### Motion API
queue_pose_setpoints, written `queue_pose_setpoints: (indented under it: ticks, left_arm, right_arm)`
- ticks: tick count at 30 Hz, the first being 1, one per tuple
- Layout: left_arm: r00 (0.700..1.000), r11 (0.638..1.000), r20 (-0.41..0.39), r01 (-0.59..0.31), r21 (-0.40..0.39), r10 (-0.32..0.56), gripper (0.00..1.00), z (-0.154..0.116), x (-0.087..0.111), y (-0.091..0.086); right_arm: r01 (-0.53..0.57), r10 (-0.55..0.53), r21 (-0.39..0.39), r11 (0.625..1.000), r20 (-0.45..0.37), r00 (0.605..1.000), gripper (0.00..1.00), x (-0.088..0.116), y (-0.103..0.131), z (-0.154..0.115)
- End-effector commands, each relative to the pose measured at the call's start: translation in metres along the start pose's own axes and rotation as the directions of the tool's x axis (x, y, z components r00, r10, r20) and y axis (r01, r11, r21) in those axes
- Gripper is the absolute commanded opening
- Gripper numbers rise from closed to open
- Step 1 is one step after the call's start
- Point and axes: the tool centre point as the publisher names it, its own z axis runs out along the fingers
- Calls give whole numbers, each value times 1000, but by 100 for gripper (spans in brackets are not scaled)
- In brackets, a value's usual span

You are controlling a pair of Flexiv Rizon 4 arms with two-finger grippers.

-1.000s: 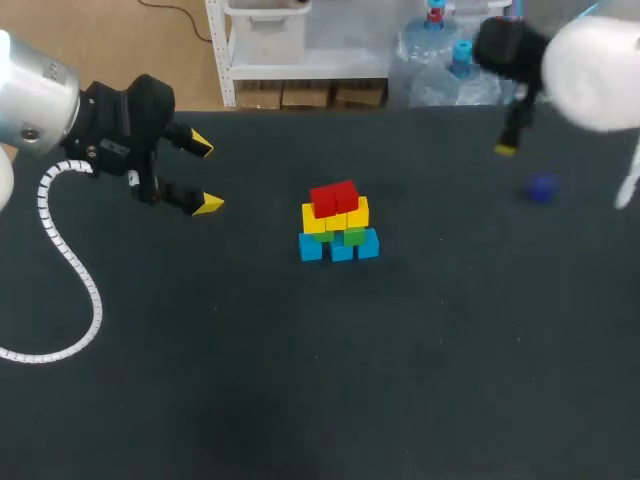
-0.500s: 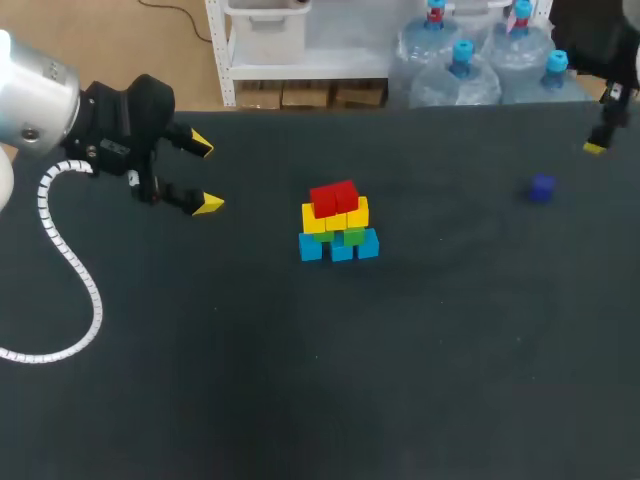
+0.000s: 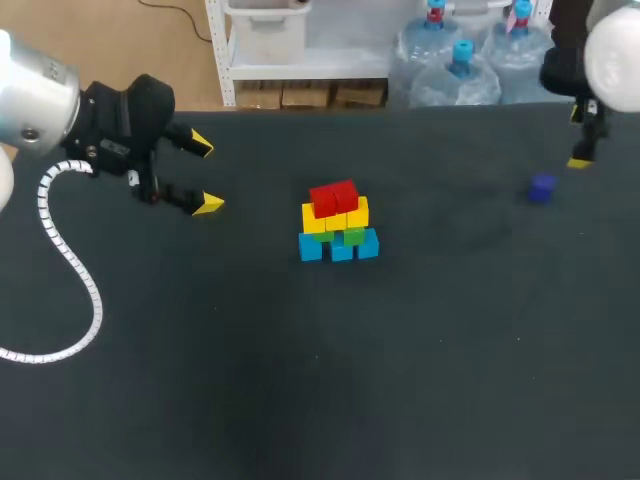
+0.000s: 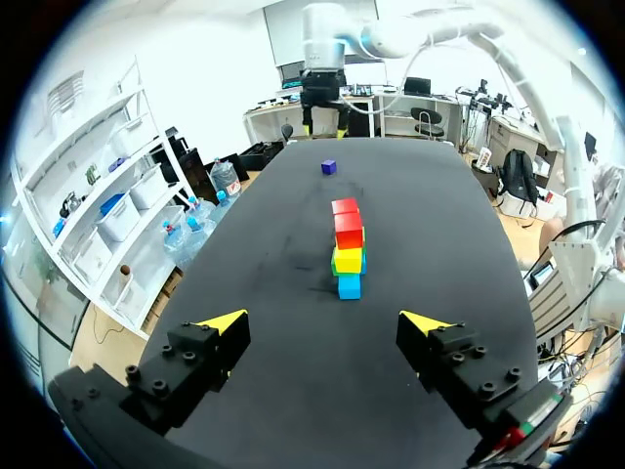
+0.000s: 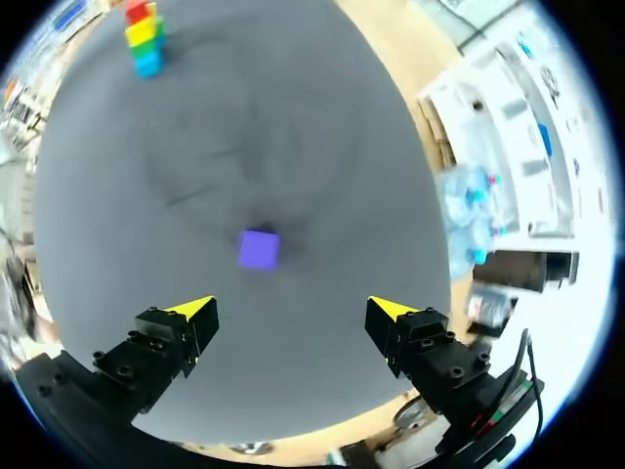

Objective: Place the blue cubes, place green cubes on the blue cubes, place the yellow cubes on the green cubes, then place the red cubes on the yellow cubes, and place purple cube on the red cubes.

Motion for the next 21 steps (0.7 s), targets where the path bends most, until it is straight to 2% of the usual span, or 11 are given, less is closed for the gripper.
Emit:
queue_pose_setpoints:
  ticks: [1,4,8,13,16,21]
  left_arm:
    - [1000,1000,8,-4,-2,4,100,0,2,-1]
    - [1000,1000,8,-4,-2,4,100,0,2,-1]
    - [1000,1000,8,-4,-2,4,100,0,2,-1]
    - [1000,1000,8,-4,-2,4,100,0,2,-1]
    - [1000,1000,8,-4,-2,4,100,0,2,-1]
    - [1000,1000,8,-4,-2,4,100,0,2,-1]
  right_arm:
    - [-117,114,-42,992,-72,991,100,-16,-18,15]
    - [-148,146,-29,989,-72,987,100,-24,-19,18]
    - [-143,138,-61,988,-72,988,100,-31,-12,27]
    - [-83,81,-121,989,-20,996,100,-32,1,44]
    - [-50,49,-142,989,-11,999,100,-31,4,51]
    - [-58,55,-146,988,-25,998,100,-27,5,56]
